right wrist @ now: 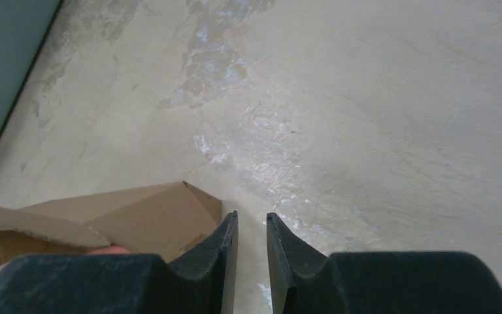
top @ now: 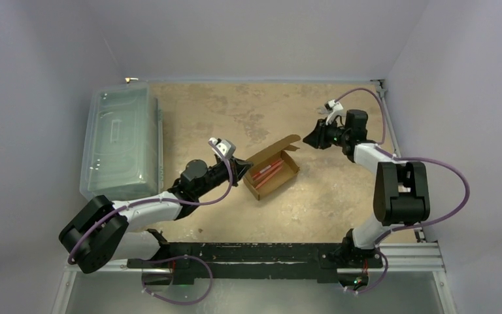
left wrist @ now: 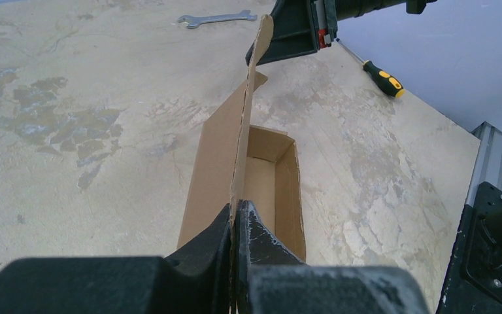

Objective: Fold the paper box

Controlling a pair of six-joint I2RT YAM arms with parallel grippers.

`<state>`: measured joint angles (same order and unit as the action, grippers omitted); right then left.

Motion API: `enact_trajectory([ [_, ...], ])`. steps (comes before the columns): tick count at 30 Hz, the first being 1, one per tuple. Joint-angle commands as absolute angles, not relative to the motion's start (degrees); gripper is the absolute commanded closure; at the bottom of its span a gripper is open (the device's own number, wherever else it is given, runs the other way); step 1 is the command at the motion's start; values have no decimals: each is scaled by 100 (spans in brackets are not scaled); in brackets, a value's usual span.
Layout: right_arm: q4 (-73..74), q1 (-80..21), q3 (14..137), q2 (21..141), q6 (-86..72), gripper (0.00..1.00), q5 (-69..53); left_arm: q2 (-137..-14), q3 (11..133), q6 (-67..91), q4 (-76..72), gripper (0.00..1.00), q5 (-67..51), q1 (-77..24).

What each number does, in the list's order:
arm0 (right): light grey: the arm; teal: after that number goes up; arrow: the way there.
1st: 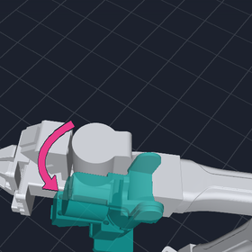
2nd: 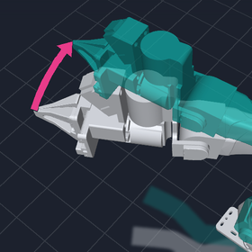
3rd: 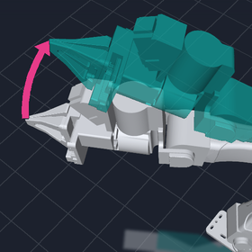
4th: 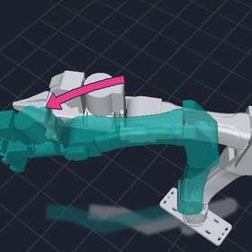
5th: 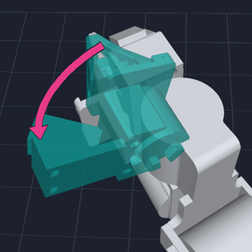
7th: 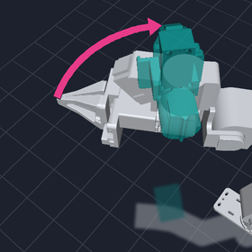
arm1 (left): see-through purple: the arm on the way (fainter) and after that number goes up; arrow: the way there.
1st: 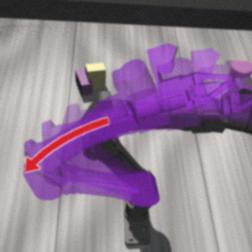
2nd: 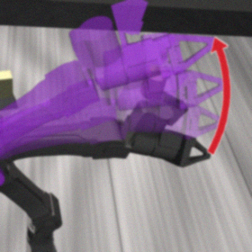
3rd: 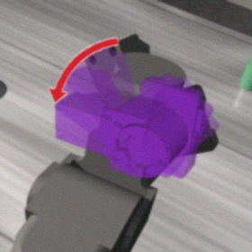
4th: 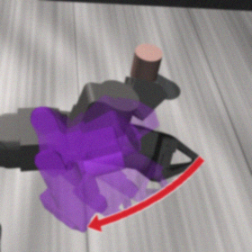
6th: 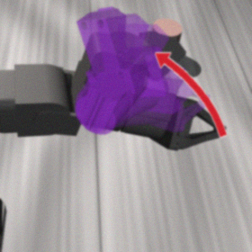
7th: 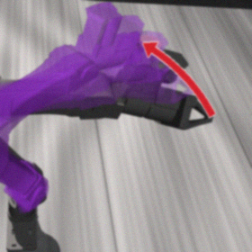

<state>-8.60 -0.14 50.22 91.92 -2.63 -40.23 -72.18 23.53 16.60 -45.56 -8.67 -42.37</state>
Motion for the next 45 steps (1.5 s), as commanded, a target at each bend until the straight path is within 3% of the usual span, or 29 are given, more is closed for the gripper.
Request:
enact_trajectory([
  [1,-1071,-228,5125,9230,-406,75,-4449,-7137,2294,1856,-4592,100,-795,-4156],
  [45,-444,-678,5437,9460,158,93,-5774,-7173,2351,2102,-4720,100,-756,-4096],
])
